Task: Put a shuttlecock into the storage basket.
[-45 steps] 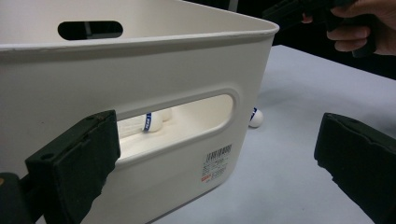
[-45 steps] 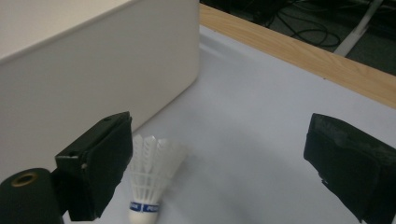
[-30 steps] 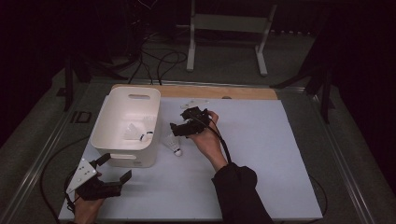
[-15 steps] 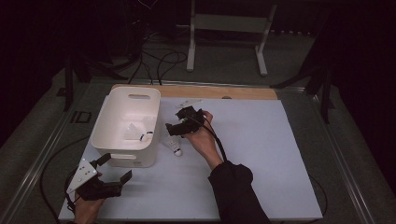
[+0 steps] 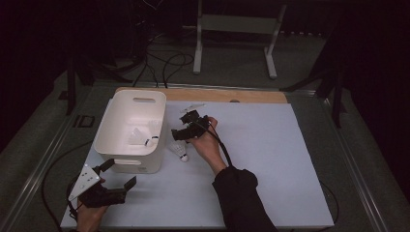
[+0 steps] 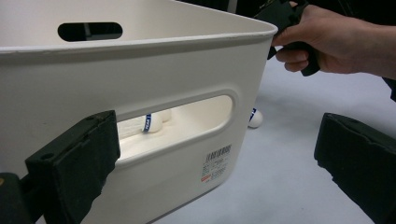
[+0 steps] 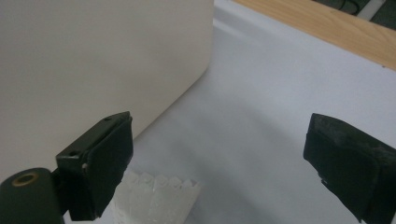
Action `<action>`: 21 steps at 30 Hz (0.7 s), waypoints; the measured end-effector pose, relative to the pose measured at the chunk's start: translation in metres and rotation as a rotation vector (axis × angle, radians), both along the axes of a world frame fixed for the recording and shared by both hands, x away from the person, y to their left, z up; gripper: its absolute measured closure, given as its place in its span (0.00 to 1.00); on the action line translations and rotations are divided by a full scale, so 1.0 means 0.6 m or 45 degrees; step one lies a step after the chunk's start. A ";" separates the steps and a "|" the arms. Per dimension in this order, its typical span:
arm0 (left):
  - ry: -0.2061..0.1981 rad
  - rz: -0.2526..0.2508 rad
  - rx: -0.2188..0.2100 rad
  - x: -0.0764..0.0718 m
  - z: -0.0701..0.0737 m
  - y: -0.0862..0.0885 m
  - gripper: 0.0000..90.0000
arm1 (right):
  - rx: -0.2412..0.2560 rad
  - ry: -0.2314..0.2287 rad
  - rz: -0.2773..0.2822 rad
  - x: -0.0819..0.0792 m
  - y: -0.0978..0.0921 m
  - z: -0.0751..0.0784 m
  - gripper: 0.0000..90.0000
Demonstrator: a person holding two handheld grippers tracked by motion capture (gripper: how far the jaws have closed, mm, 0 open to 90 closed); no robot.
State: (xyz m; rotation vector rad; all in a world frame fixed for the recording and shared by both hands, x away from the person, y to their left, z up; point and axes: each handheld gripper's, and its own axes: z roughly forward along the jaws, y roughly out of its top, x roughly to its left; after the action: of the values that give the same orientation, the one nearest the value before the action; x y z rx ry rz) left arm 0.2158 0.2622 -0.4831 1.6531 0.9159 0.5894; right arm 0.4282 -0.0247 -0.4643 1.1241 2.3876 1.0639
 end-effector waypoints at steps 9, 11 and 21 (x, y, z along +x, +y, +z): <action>0.001 -0.003 -0.001 0.000 0.000 -0.001 0.01 | -0.055 0.021 0.000 0.004 0.004 -0.009 0.21; 0.002 -0.002 -0.001 0.000 0.000 -0.001 0.01 | -0.073 0.026 0.003 0.004 0.007 -0.012 0.25; 0.002 -0.004 0.001 0.000 0.000 0.000 0.01 | -0.118 0.093 0.019 0.004 0.019 -0.021 0.38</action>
State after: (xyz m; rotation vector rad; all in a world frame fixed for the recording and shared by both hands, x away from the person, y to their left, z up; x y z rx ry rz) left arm 0.2158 0.2623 -0.4833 1.6552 0.9142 0.5869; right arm 0.4305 -0.0134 -0.4769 1.1337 2.4774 0.9214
